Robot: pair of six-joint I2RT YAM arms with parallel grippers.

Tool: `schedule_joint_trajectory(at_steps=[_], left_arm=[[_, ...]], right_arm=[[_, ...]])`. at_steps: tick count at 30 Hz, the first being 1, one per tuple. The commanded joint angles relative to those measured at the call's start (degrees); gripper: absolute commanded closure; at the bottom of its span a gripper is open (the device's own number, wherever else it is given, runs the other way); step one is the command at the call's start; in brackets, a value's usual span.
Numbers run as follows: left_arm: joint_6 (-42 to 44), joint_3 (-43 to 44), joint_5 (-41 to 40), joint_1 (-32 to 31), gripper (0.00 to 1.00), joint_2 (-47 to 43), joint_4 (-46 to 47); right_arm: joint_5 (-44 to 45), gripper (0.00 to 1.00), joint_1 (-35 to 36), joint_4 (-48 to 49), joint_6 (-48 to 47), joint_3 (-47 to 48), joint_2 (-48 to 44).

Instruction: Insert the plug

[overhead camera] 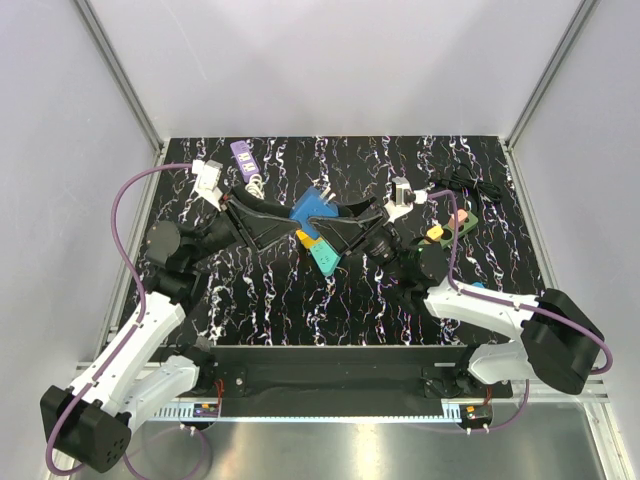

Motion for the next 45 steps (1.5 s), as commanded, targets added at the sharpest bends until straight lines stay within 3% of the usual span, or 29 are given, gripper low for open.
schedule_joint_trajectory(at_steps=[1,2,3,7,8,11,16,21,27,29,30,34,35,37,39,42,45], left_arm=[[0.2,1.3,-0.4,0.2,0.63,-1.0,6.4],[0.1,1.3,0.3,0.2,0.77,-0.8,6.5],[0.1,1.4,0.7,0.2,0.83,-0.5,6.5],[0.7,1.9,2.8,0.2,1.0,-0.9,5.3],[1.6,2.3,3.9,0.2,1.0,-1.1,1.8],[5.9,4.4,6.8,0.2,1.0,-1.7,-5.8],[12.3,6.3,9.0,0.2,1.0,-3.5,-16.6],[10.8,6.2,14.2,0.2,1.0,-2.0,-14.8],[12.8,8.4,21.1,0.2,1.0,-0.6,-17.0],[14.8,9.4,21.8,0.2,1.0,-0.4,-19.6],[16.7,10.3,22.2,0.2,1.0,0.0,-22.1],[19.0,11.6,22.9,0.2,1.0,1.1,-26.7],[18.4,12.2,22.7,0.3,1.0,1.8,-26.9],[17.0,12.3,20.6,0.3,0.65,2.5,-26.2],[13.0,11.2,18.5,0.2,0.4,2.5,-20.6],[5.0,7.0,15.4,0.2,0.34,1.6,-9.9],[3.9,5.3,13.1,0.1,0.33,1.4,-9.3]], right_arm=[[-1.7,1.0,-0.2,1.2,0.2,-0.4,0.1],[-1.9,1.0,-0.1,0.7,0.2,-0.6,-0.1],[-2.3,1.0,-0.2,0.3,0.2,-0.7,-0.5],[-2.0,0.55,-0.2,-9.4,-2.8,-2.4,-5.2],[-1.8,0.38,-0.3,-11.9,-3.7,-2.6,-6.6],[-1.8,0.22,-0.9,-21.4,-7.5,-3.2,-12.6],[-5.6,0.09,-1.7,-40.4,-12.9,0.1,-20.9],[-12.8,0.0,-2.5,-51.0,-15.0,5.3,-21.0],[-21.8,0.0,-4.4,-52.7,-12.6,7.4,-18.0],[-23.1,0.14,-4.5,-52.0,-12.0,7.5,-17.2],[-24.1,0.3,-4.5,-50.4,-10.9,7.2,-16.8],[-26.3,0.74,-4.5,-46.1,-9.2,5.7,-16.2],[-26.6,0.96,-4.6,-45.1,-8.2,5.4,-15.6],[-26.8,1.0,-4.5,-41.4,-6.5,4.5,-14.8],[-26.0,1.0,-4.5,-35.9,-3.3,3.3,-13.2],[-23.0,1.0,-4.5,-29.9,-0.7,2.1,-12.1],[-20.8,1.0,-4.5,-27.5,-0.2,2.1,-11.5]])
